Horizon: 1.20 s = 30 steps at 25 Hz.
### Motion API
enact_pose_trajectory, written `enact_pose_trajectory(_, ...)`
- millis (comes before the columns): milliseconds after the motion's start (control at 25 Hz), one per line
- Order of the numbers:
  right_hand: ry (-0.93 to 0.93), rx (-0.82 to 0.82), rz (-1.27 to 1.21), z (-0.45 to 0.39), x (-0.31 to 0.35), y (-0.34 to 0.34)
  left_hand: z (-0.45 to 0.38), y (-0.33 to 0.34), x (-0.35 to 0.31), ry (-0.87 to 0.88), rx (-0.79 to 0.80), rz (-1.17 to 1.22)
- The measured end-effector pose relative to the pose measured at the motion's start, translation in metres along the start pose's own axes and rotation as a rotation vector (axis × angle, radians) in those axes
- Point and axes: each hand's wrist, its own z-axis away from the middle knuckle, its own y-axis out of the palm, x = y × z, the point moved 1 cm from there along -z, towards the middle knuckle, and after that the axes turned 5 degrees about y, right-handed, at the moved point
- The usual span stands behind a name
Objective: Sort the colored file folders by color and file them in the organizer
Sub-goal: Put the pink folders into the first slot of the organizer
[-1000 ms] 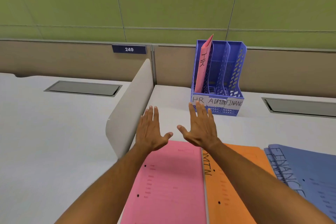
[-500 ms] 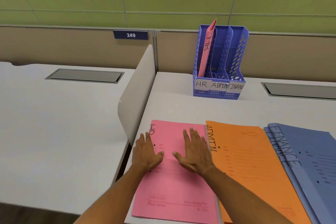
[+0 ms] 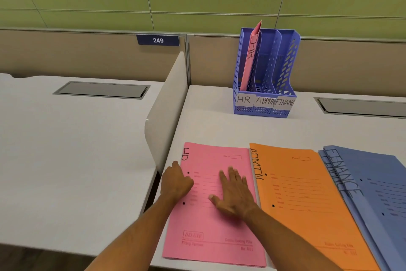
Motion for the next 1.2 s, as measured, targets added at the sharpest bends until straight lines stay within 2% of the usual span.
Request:
enact_pose_trajectory(120, 0.001, 0.000, 0.002, -0.001, 0.000, -0.001, -0.002, -0.010, 0.002, -0.138, -0.008, 0.253)
enact_pose_trajectory(280, -0.010, -0.022, -0.036, -0.002, 0.001, -0.005, -0.005, -0.021, -0.004, -0.152, -0.054, 0.391)
enact_pose_trajectory(400, -0.026, -0.082, -0.110, -0.006, 0.004, -0.016, -0.008, -0.035, -0.014, -0.146, -0.105, 0.404)
enact_pose_trajectory(600, -0.087, -0.208, -0.170, -0.022, 0.013, -0.053, -0.015, -0.063, -0.032, -0.143, -0.280, 0.404)
enact_pose_trajectory(760, -0.127, -0.342, -0.234, -0.037, 0.017, -0.098, -0.024, -0.086, -0.058, -0.047, -0.371, 0.485)
enact_pose_trajectory(960, -0.147, -0.600, -0.336, -0.061, 0.009, -0.173, -0.033, -0.115, -0.095, 0.114, -0.538, 0.507)
enact_pose_trajectory(1200, -0.129, -0.865, -0.387, -0.085, -0.016, -0.274, -0.043, -0.132, -0.142, 0.307, -0.631, 0.556)
